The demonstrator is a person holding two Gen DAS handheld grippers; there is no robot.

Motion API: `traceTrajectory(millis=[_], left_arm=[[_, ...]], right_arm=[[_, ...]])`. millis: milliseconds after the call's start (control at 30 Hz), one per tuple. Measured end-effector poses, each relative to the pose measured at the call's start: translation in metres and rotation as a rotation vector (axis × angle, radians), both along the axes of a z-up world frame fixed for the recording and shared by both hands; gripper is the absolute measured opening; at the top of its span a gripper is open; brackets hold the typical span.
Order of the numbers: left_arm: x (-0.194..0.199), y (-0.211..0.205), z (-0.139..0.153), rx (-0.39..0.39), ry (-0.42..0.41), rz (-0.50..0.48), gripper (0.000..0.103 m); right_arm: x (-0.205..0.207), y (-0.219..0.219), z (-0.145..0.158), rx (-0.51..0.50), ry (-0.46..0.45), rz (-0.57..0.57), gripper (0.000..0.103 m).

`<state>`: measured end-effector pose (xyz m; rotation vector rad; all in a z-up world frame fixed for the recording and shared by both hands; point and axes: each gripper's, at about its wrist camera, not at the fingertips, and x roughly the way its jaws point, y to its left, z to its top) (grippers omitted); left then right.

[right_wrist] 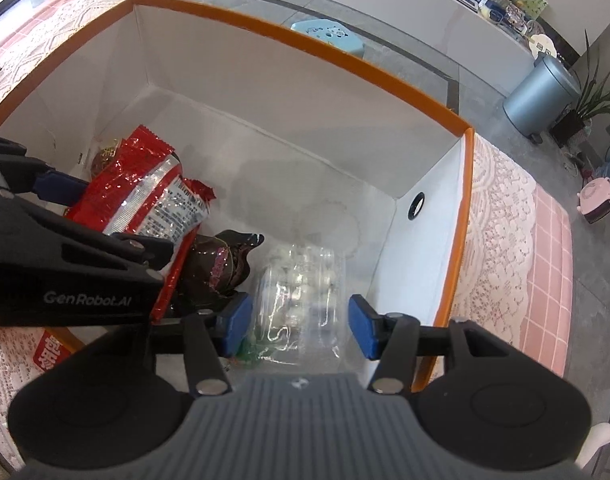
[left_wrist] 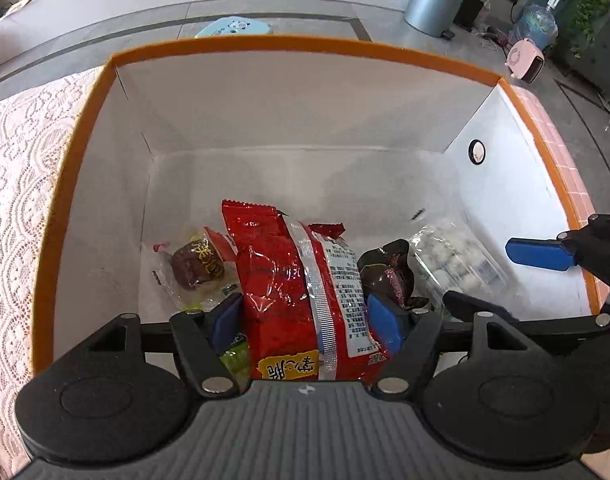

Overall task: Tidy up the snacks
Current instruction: 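Open both tools to drop the chip bag and candy packet into the box, then move both tools back down toward the snacks beside the box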

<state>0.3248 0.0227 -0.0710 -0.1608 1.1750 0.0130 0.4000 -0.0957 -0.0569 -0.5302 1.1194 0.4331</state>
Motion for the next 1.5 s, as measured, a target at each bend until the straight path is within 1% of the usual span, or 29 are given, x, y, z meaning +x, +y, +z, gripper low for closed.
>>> traceTrajectory(millis=[67, 233, 300, 333, 433, 533, 600, 667, 900, 1000, 1100, 1233, 1300, 1367, 1500], left_arm=[[-0.002, 0.001, 0.005, 0.008, -0.017, 0.013, 0.082], [-0.013, 0.003, 0.023, 0.004, -0.066, 0.030, 0.082], [-0.017, 0.002, 0.029, 0.013, -0.086, 0.029, 0.082], [-0.020, 0.002, 0.032, 0.018, -0.095, 0.029, 0.082], [-0.028, 0.002, 0.043, 0.017, -0.126, 0.039, 0.082], [-0.038, 0.002, 0.054, 0.015, -0.156, 0.042, 0.082], [-0.046, 0.000, 0.064, 0.022, -0.181, 0.038, 0.082], [-0.054, -0.003, 0.072, 0.037, -0.204, 0.029, 0.082], [-0.101, -0.012, 0.101, 0.085, -0.327, -0.032, 0.082], [-0.124, -0.014, 0.111, 0.070, -0.373, -0.044, 0.082], [-0.144, -0.013, 0.117, 0.044, -0.410, -0.043, 0.082], [-0.170, -0.013, 0.119, 0.044, -0.464, -0.048, 0.082], [-0.186, -0.014, 0.115, 0.030, -0.497, -0.065, 0.083], [-0.196, -0.014, 0.109, 0.022, -0.512, -0.077, 0.083], [-0.216, -0.015, 0.092, 0.040, -0.530, -0.069, 0.083]], right_arm=[[0.001, -0.001, 0.002, 0.003, 0.008, -0.009, 0.061], [-0.002, -0.003, 0.010, 0.015, 0.014, -0.010, 0.062], [-0.004, -0.003, 0.014, 0.011, 0.006, -0.012, 0.068], [-0.005, -0.004, 0.017, 0.012, 0.004, -0.014, 0.075], [-0.009, -0.006, 0.025, 0.031, 0.009, -0.020, 0.077], [-0.015, -0.010, 0.034, 0.053, 0.006, -0.038, 0.083], [-0.019, -0.015, 0.042, 0.078, -0.005, -0.057, 0.083], [-0.027, -0.019, 0.051, 0.107, -0.022, -0.075, 0.085], [-0.070, -0.033, 0.081, 0.194, -0.151, -0.102, 0.088], [-0.091, -0.040, 0.087, 0.230, -0.176, -0.108, 0.089], [-0.113, -0.047, 0.089, 0.270, -0.201, -0.118, 0.090], [-0.145, -0.059, 0.088, 0.327, -0.252, -0.154, 0.090], [-0.162, -0.064, 0.086, 0.364, -0.266, -0.173, 0.090], [-0.177, -0.068, 0.082, 0.397, -0.276, -0.193, 0.090], [-0.206, -0.074, 0.076, 0.452, -0.333, -0.216, 0.090]])
